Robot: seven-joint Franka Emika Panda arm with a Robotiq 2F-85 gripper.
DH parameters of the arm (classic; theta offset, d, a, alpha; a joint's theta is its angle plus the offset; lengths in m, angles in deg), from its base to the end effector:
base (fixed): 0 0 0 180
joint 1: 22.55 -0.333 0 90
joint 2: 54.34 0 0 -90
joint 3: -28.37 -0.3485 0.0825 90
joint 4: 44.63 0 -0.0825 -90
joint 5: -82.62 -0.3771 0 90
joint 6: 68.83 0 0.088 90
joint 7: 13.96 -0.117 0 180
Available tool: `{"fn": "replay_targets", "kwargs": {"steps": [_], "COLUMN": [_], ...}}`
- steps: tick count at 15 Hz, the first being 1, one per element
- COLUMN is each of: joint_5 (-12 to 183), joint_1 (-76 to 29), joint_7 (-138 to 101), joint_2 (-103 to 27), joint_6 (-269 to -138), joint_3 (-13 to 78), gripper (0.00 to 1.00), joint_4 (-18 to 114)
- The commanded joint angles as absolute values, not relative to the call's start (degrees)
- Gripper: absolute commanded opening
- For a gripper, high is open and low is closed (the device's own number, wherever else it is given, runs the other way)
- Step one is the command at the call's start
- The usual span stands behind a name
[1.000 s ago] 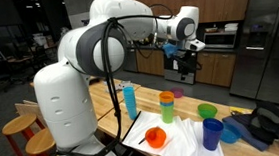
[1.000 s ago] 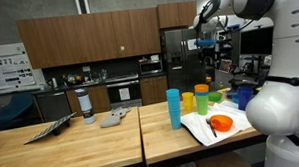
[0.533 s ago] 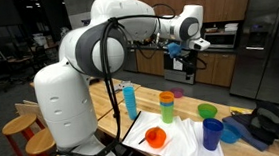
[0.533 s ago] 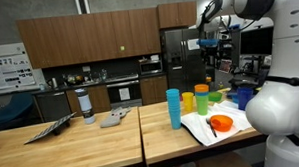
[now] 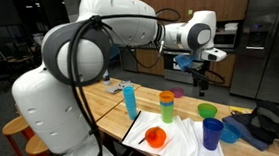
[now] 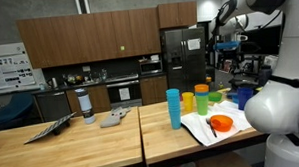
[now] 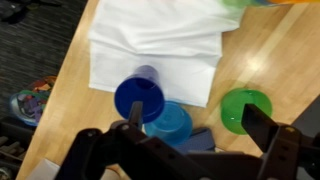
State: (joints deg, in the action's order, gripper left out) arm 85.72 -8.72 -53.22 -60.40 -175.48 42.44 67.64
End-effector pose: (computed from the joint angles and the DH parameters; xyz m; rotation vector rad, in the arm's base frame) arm 0.4551 -0.2517 0.5442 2.6102 -1.7018 0.0114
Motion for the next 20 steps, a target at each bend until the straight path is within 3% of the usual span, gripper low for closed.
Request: {"fn": "replay_targets", "kwargs": {"steps": [1,5,20], "joint_5": [91.08,94.48,94.0], "joint_1": [-4.73,1.69,4.38], "joint_7": [-47.42,-40.19,-34.26], "joint_2": [-70.41,-76.89,-76.72], "joint_6": [-180.54,-184.9,-184.96], "joint_3": [44.8,48.77,49.77], "gripper": [1.0,1.0,1.0], "joint_4": [80.33,89.67,90.13]}}
